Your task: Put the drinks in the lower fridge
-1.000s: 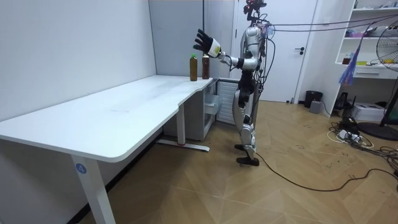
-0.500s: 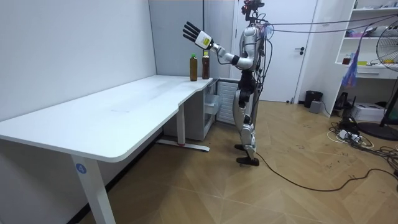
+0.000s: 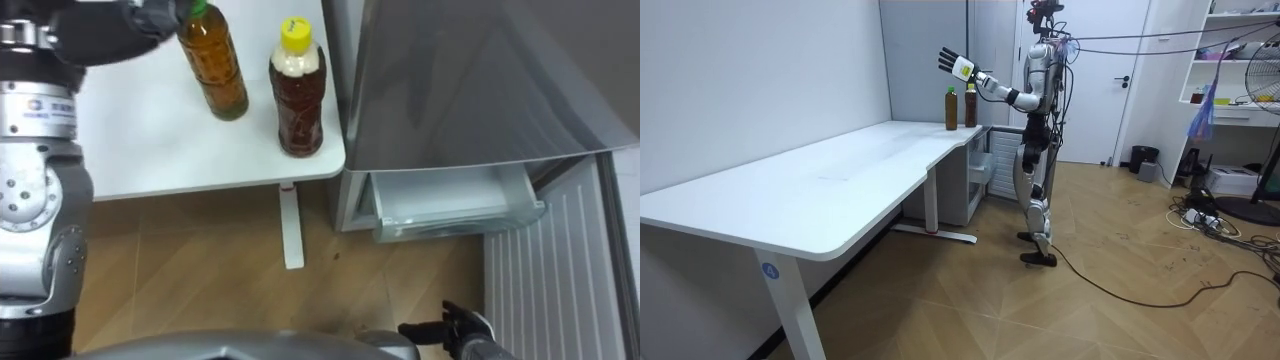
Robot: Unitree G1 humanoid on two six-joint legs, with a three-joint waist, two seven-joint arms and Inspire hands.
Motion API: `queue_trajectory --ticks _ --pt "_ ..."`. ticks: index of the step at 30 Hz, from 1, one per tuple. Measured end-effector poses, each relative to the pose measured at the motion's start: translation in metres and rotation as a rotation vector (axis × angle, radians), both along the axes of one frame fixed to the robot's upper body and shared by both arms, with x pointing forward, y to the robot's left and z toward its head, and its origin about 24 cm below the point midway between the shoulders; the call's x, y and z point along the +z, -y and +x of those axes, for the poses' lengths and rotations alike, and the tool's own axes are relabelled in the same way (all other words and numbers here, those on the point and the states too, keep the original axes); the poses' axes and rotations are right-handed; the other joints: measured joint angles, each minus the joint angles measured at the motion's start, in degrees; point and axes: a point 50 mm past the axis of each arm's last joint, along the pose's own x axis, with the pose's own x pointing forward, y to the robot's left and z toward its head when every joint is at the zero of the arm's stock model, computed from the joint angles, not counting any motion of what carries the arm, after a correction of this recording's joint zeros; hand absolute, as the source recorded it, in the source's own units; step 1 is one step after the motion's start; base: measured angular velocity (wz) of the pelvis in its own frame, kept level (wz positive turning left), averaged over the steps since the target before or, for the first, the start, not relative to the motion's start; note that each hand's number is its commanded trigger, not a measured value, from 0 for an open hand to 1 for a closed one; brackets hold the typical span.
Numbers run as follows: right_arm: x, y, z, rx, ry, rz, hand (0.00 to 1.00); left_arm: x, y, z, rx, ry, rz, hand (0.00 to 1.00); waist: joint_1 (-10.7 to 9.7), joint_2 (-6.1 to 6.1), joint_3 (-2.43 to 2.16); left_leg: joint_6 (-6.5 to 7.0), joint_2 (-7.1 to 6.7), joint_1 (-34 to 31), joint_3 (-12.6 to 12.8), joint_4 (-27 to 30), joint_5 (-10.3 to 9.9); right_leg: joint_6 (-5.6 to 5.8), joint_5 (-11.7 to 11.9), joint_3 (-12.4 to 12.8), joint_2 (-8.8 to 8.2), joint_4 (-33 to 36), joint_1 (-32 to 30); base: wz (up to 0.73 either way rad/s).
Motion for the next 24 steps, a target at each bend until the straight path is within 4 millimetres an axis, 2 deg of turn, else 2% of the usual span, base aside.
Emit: queue_trajectory --ticks 5,10,17,24 --pt "0.000 -0.002 0.004 0.003 0.006 0.011 0.00 0.002 0.011 -0.001 -0.132 0.003 -0.001 0.00 -0.96 -0.04 0.03 0.00 -0.01 -0.27 0.02 0.03 0.00 -0.05 0.03 0.17 0.07 0.03 -0.25 -0.01" --pt "0.000 -0.002 0.006 0.014 0.004 0.015 0.00 0.001 0.018 -0.001 -0.214 -0.006 0.030 0.00 -1.06 0.01 -0.01 0.00 -0.01 -0.42 0.08 0.15 0.00 -0.15 0.09 0.16 0.08 0.11 -0.37 0.00" --pt "0.001 0.001 0.005 0.021 -0.009 0.006 0.00 -0.004 0.025 -0.001 -0.289 -0.056 0.062 0.00 -1.06 0.75 -0.43 0.00 0.00 -0.23 0.11 0.16 0.00 -0.16 0.10 0.20 0.09 0.12 -0.16 0.00" --pt "0.001 0.003 0.004 0.020 -0.012 0.005 0.00 -0.005 0.028 -0.001 -0.341 -0.069 0.066 0.00 -1.03 0.87 -0.10 -0.04 0.03 -0.11 0.59 0.12 0.03 -0.16 0.10 0.20 0.11 0.13 -0.03 0.00"
